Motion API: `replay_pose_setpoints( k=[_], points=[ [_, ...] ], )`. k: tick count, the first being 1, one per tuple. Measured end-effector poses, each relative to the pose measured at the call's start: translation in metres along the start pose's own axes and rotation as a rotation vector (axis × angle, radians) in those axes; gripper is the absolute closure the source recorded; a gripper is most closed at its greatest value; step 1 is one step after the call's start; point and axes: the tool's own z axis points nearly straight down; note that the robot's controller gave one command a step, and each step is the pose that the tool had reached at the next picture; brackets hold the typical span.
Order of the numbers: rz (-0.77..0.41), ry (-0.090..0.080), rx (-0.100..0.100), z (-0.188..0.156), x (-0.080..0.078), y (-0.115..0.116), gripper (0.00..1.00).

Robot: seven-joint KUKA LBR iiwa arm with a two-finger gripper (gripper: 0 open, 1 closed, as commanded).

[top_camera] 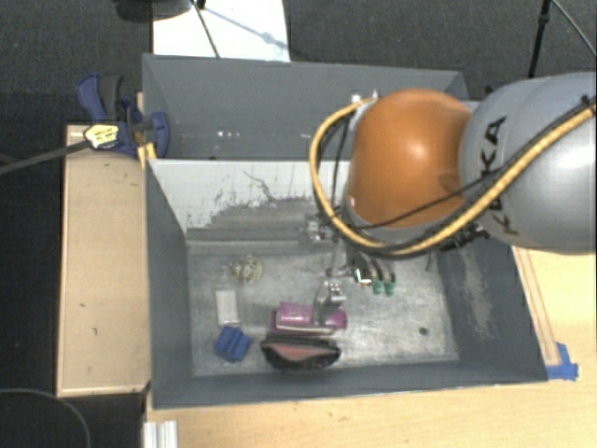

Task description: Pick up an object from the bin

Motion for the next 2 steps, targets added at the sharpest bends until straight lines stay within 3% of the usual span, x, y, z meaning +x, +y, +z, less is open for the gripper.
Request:
replay_pose_setpoints(
  k=[1, 2],
  points=[
    [-0.098, -0.024, -0.003, 0.104, -0.006, -0.01, 0.0],
    [-0.102, -0.038, -0.004, 0.157, -0.016, -0.015, 0.0]
  ],
)
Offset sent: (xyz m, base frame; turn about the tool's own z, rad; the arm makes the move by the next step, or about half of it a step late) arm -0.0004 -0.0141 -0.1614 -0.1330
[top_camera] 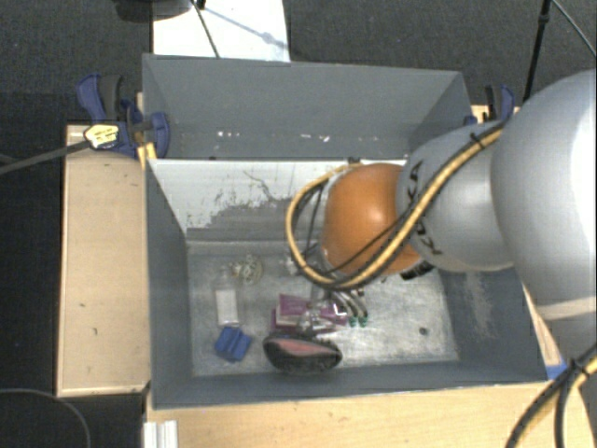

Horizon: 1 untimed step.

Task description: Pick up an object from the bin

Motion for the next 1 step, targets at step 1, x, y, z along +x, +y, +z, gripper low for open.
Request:
replay_pose_setpoints(
  k=[1],
  points=[
    [0.007, 0.015, 0.001, -0.0028, -0.0049, -0.0002, 0.0]
  ],
)
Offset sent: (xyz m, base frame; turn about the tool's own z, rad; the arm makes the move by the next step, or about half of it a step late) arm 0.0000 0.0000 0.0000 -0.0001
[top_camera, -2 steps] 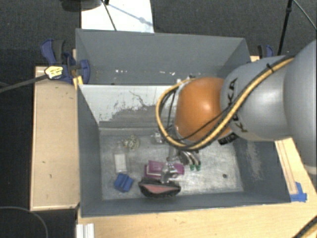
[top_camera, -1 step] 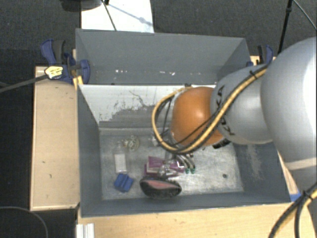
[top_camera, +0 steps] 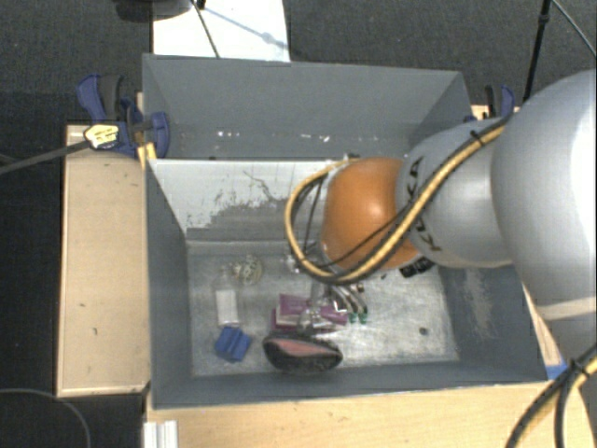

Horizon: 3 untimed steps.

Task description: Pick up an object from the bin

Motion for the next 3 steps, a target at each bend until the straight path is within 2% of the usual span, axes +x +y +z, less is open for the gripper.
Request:
replay_pose_setpoints(
  k=[2, 3],
  points=[
    [0.017, 0.008, 0.0, -0.0021, -0.0044, 0.0001, 0.0],
    [0.017, 0.01, 0.0, -0.0017, -0.0037, 0.0004, 1.0]
  ],
)
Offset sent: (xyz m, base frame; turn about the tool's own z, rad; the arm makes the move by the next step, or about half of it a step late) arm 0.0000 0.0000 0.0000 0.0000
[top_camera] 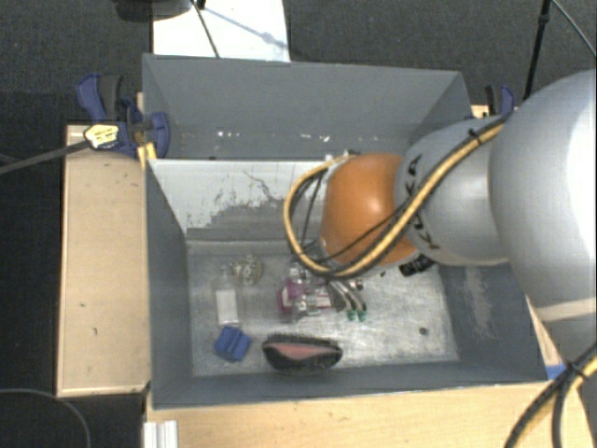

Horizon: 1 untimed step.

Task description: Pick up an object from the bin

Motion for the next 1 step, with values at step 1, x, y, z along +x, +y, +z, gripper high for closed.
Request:
replay_pose_setpoints(
  k=[1],
  points=[
    [0.005, 0.002, 0.001, -0.0334, -0.0013, 0.0002, 1.0]
  ],
)
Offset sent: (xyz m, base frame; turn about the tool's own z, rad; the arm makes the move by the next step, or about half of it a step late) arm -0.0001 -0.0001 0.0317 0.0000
